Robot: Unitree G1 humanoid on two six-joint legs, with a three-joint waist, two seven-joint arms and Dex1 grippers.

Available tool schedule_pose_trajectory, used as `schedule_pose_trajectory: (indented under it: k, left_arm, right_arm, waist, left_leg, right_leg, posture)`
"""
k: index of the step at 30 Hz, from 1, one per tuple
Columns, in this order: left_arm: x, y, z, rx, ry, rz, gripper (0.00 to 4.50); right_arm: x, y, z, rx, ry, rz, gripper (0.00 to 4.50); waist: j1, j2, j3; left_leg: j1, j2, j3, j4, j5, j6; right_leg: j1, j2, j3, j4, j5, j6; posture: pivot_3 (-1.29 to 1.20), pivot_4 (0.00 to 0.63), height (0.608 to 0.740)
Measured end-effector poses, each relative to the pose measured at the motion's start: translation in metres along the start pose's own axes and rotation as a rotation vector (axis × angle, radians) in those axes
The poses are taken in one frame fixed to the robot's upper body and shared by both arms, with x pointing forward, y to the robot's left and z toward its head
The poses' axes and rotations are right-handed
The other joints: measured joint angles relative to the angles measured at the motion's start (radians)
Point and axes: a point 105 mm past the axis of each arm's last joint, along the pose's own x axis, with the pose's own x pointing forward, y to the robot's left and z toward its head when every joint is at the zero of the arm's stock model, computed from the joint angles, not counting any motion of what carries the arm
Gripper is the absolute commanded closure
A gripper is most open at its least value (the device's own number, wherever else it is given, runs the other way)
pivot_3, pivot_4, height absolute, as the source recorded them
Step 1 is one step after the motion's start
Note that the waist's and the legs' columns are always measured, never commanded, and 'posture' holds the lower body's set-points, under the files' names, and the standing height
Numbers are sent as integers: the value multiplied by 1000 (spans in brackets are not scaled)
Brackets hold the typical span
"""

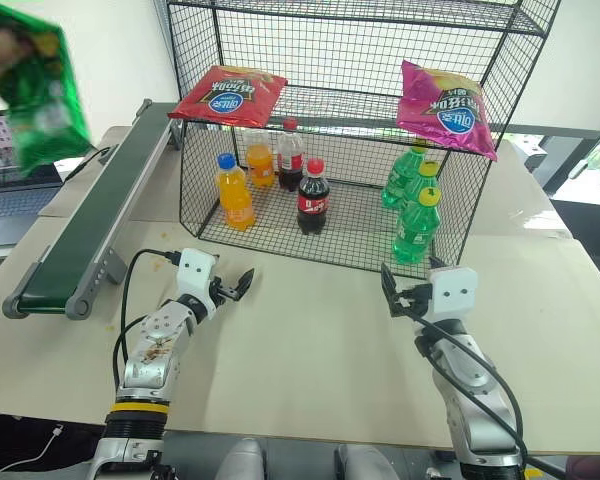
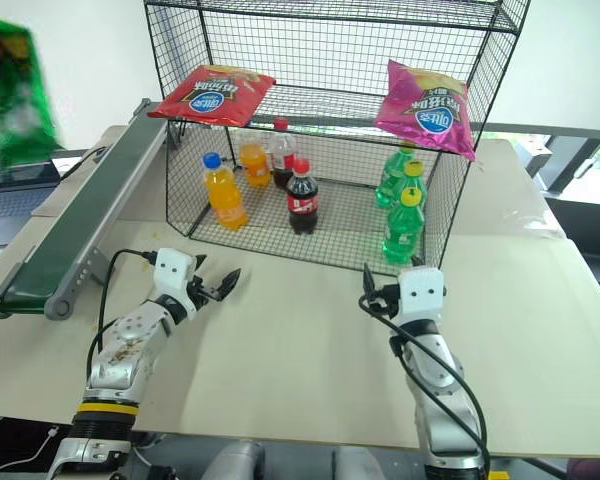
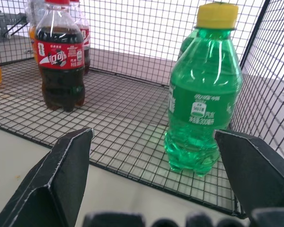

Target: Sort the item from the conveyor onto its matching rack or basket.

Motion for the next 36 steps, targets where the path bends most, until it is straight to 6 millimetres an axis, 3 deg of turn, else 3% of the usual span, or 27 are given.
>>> schedule_pose_trajectory:
  k: [19, 22, 27, 36]
  left_arm:
    - [-15, 9, -5, -7, 8, 21, 48]
    - [-29, 2, 7, -99, -35, -33, 48]
    - [-62, -5, 30, -180, -56, -117, 48]
    - [-137, 51, 53, -591, -134, 54, 48]
  right_arm:
    - [0, 6, 0, 15, -1, 45, 0]
    - [3, 6, 5, -7, -5, 100, 0]
    - [10, 15, 40, -23, -80, 296, 0]
    - [4, 58, 95, 61, -204, 795, 0]
  waist:
    - [-1, 0, 0]
    - [-3, 0, 0]
    - [-21, 0, 0]
    - [-28, 0, 0]
  left_leg:
    - [0, 0, 0, 0, 0, 0]
    - [0, 0, 0, 0, 0, 0]
    - [1, 1, 0, 0, 0, 0]
    - [1, 3, -1, 2, -2, 3]
  right_leg:
    - [0, 0, 0, 0, 0, 0]
    - [0, 0, 0, 0, 0, 0]
    - [1, 0, 0, 1, 0, 0]
    - [2, 1, -2, 0, 0, 0]
  posture:
    - [0, 150, 740]
    - [0, 150, 740]
    - [0, 150, 740]
    - [0, 150, 740]
